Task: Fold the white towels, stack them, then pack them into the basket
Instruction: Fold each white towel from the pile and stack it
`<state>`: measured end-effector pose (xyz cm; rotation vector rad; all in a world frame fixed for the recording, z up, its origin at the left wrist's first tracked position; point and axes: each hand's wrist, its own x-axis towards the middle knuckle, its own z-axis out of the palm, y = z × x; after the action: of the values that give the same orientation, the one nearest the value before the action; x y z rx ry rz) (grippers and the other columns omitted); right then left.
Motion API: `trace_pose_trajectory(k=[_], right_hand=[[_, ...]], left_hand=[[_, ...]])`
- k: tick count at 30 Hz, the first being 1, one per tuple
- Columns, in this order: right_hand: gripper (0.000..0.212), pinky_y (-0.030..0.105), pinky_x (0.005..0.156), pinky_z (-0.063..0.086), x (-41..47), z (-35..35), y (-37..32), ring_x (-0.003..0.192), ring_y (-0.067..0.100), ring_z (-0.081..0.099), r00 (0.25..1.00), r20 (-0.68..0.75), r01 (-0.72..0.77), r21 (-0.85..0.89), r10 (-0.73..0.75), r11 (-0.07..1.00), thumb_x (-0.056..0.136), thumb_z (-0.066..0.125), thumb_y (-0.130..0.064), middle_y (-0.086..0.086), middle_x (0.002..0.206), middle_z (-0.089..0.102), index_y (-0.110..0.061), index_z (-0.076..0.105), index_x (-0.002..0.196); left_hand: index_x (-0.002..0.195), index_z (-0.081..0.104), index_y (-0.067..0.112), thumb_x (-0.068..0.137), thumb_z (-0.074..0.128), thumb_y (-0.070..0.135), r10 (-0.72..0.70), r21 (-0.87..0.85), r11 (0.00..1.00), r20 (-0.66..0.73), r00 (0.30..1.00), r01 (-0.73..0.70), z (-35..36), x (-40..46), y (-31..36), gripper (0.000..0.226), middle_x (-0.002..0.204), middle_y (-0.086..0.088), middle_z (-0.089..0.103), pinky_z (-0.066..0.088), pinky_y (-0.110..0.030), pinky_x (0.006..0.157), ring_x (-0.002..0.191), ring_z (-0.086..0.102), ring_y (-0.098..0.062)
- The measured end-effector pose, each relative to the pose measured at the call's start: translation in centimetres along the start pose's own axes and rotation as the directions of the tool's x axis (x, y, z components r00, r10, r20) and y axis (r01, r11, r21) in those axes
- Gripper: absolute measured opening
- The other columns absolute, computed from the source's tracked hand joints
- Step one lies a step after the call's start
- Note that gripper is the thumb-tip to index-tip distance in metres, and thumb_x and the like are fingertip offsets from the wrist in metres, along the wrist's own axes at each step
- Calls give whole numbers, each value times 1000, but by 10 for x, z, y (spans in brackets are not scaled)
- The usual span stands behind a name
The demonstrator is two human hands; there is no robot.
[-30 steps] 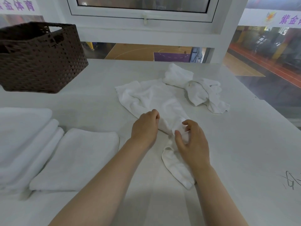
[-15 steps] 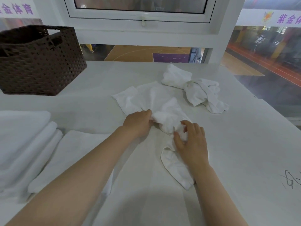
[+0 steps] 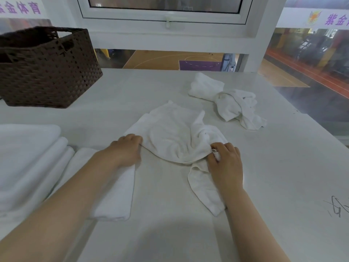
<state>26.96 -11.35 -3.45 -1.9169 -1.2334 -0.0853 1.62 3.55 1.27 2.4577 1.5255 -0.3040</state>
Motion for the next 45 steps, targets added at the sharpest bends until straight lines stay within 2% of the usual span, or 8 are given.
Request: trace_pose_trajectory(k=[5, 12, 19, 23, 26, 31, 40, 45], right_hand=[[19, 27, 74, 40, -1, -5, -5, 90, 13, 43, 1000, 19, -22, 44, 21, 999, 84, 62, -19, -10, 94, 57, -24, 61, 103], [60, 9, 85, 35, -8, -19, -9, 104, 3, 47, 995, 101, -44, 340, 10, 939, 69, 43, 13, -21, 99, 56, -26, 58, 112], [52, 29, 92, 47, -5, -32, -10, 106, 7, 53, 993, 64, -114, 404, 96, 908, 79, 51, 4, -10, 112, 54, -27, 48, 120], [59, 33, 94, 43, -6, -50, 1, 111, 9, 48, 972, 103, -232, 257, 212, 938, 86, 69, -29, -10, 122, 48, -28, 38, 136], [64, 31, 86, 41, -16, -65, 5, 103, 11, 47, 946, 96, -319, 130, 308, 939, 84, 71, -45, -6, 117, 48, -21, 40, 134], [11, 16, 57, 39, -44, -76, 3, 69, 16, 54, 942, 133, -327, 175, 307, 929, 90, 64, -23, -2, 75, 58, -19, 54, 95], [15, 11, 60, 40, -96, -57, -65, 59, 2, 49, 965, 170, -256, 453, 199, 854, 91, 66, -13, -8, 64, 54, -13, 59, 78], [15, 13, 61, 44, -115, -35, -85, 63, 3, 55, 949, 249, -292, 478, 191, 828, 93, 63, -17, -7, 71, 64, -25, 64, 81]], left_hand=[[147, 30, 14, 96, 48, 22, -72, -125, 990, -51, 996, 66, -11, 27, -12, 54, 154, -8, 30, 40, -38, 102, 132, 41, -30], [129, 49, 13, 94, 45, 8, -33, 19, 999, -194, 980, 38, -13, 40, -17, 36, 123, -13, 47, 45, -36, 85, 105, 53, -31], [76, 50, 18, 89, 48, 12, 21, 44, 999, -209, 978, -12, -29, 24, -12, 15, 82, -2, 54, 34, -30, 59, 74, 50, -21], [82, 60, 19, 91, 54, 24, 69, -167, 978, -293, 954, -122, -45, -3, 1, 12, 80, 1, 61, 38, -32, 61, 71, 54, -19], [79, 60, 26, 93, 59, 32, 116, -301, 923, -378, 918, -241, -49, -36, 22, 15, 78, 6, 61, 38, -29, 60, 70, 56, -14], [80, 61, 27, 92, 59, 33, 141, -510, 789, -392, 909, -342, -24, -86, 54, 14, 76, 5, 64, 42, -27, 63, 68, 57, -13], [82, 56, 25, 96, 60, 21, -45, -896, 276, -374, 926, -349, 75, -126, 94, 15, 73, 4, 61, 45, -33, 68, 68, 58, -11], [87, 63, 27, 95, 61, 22, 10, -878, 240, -424, 906, -414, 81, -124, 90, 10, 82, 3, 69, 53, -40, 81, 82, 66, -15]])
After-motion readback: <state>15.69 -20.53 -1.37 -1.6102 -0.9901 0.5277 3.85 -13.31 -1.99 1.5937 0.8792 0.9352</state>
